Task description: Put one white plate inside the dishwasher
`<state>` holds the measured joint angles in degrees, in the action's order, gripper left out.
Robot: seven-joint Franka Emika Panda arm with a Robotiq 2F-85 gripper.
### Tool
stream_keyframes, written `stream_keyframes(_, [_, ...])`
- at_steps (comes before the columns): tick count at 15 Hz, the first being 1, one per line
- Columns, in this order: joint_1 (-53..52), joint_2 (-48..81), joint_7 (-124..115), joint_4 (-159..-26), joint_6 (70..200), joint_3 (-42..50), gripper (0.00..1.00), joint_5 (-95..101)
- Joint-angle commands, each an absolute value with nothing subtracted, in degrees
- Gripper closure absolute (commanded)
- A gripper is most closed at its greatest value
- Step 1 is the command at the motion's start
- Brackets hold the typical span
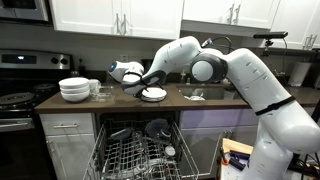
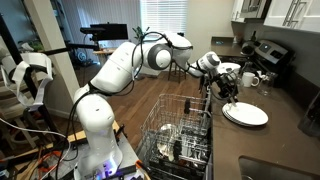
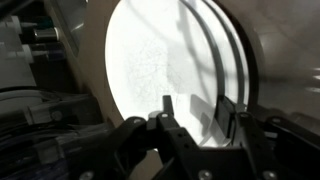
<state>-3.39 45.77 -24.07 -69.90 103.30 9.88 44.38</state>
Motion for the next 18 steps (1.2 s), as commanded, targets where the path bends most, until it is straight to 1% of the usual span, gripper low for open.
stream_keyframes(1, [-2.6, 45.3, -23.9, -70.8, 104.2, 9.8, 0.68, 42.8])
stream_keyframes(2, [-2.6, 45.3, -23.9, -70.8, 104.2, 9.8, 0.80, 42.7])
stream_keyframes(3, [-2.6, 45.3, -23.8, -70.8, 104.3, 9.8, 0.83, 42.5])
stream_keyframes(5, [-2.7, 45.4, -23.7, -70.8, 104.5, 9.9, 0.97, 42.0])
stream_keyframes(6, [-2.8, 45.5, -23.7, -70.8, 104.4, 10.0, 1.00, 41.9])
stream_keyframes(8, [-3.0, 45.7, -23.5, -70.5, 104.2, 10.1, 1.00, 41.9])
stream_keyframes(10, [-3.3, 45.7, -23.5, -70.3, 104.0, 10.2, 0.98, 42.1])
stream_keyframes(18, [-4.7, 45.5, -23.4, -69.5, 102.5, 10.6, 0.98, 43.0])
